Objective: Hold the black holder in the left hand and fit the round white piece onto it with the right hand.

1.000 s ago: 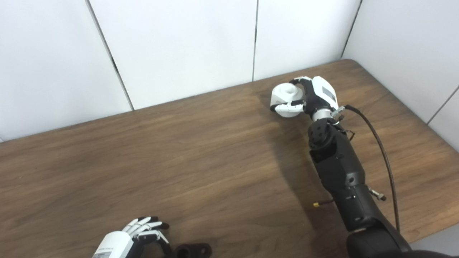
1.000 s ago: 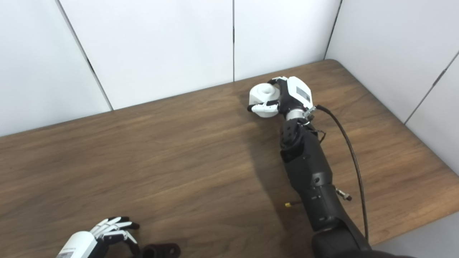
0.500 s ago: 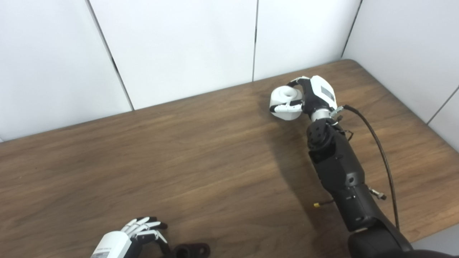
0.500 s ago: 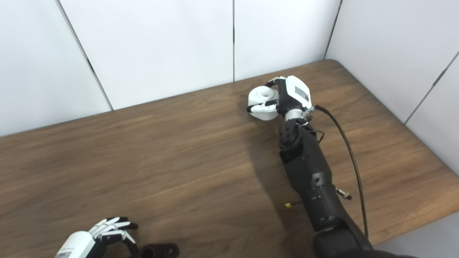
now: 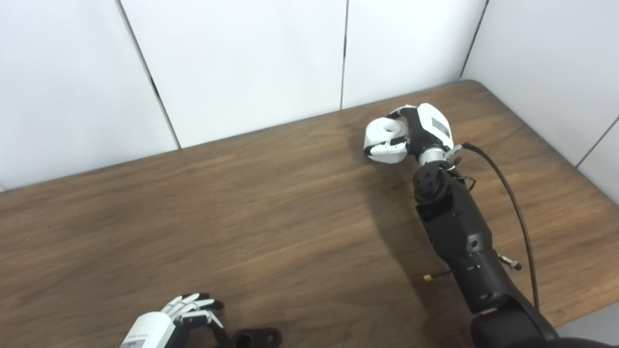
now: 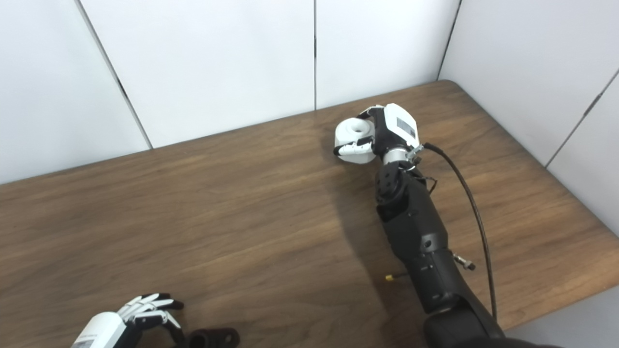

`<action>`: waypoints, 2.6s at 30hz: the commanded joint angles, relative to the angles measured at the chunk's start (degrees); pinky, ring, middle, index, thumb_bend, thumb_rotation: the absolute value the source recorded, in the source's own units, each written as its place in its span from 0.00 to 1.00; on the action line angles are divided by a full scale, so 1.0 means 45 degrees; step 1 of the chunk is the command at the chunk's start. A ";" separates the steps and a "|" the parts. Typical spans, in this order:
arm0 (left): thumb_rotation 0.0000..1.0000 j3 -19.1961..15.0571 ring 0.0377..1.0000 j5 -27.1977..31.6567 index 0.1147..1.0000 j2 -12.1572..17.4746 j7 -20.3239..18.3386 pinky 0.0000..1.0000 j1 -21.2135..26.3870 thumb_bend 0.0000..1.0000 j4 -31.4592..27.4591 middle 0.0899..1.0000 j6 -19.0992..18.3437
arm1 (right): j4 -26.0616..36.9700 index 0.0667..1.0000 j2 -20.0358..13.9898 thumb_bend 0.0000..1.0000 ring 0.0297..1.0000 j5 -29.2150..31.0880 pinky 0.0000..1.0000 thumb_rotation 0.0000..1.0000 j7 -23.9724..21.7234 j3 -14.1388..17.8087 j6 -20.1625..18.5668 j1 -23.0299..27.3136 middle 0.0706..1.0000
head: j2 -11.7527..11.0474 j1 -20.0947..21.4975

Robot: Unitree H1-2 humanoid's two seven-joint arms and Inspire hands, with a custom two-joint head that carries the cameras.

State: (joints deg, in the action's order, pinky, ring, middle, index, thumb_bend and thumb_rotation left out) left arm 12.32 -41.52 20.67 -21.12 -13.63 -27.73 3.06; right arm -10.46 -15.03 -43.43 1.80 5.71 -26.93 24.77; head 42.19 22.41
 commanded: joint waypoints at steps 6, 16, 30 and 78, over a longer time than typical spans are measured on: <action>0.04 -0.0034 0.87 -0.0140 0.42 0.0202 -0.0117 0.89 -0.0168 0.52 -0.0092 0.77 -0.0190 | 0.0433 0.62 -0.0386 0.83 0.91 -0.0285 0.73 0.27 -0.0078 0.0025 0.0004 0.0369 0.86 | 0.0032 0.0020; 0.05 -0.0039 0.87 -0.0157 0.42 0.0197 -0.0161 0.90 -0.0150 0.52 -0.0143 0.77 -0.0246 | 0.0505 0.61 -0.0451 0.83 0.90 -0.0888 0.75 0.26 -0.0716 -0.0009 0.0003 0.0344 0.84 | 0.0078 -0.0011; 0.04 -0.0033 0.87 -0.0123 0.42 0.0185 -0.0212 0.89 -0.0094 0.52 -0.0144 0.77 -0.0307 | 0.0588 0.45 -0.0593 0.52 0.90 -0.0065 0.79 0.13 -0.0087 -0.0305 0.0030 0.0225 0.79 | 0.0123 -0.0143; 0.05 0.1801 0.89 -0.1817 0.42 -0.1584 0.0747 0.92 0.1263 0.52 0.1926 0.79 -0.1368 | 1.1428 0.45 0.1548 0.53 0.98 -0.0928 1.00 0.14 -0.6266 -0.1500 0.0472 -0.5427 0.84 | 0.0821 -0.4118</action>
State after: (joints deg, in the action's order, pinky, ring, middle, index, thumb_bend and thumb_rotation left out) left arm 19.42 -48.37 13.38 -15.89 -7.48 -21.11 -1.59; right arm 38.04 -8.38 -48.36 -28.64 -0.80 -26.69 -0.47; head 45.79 3.87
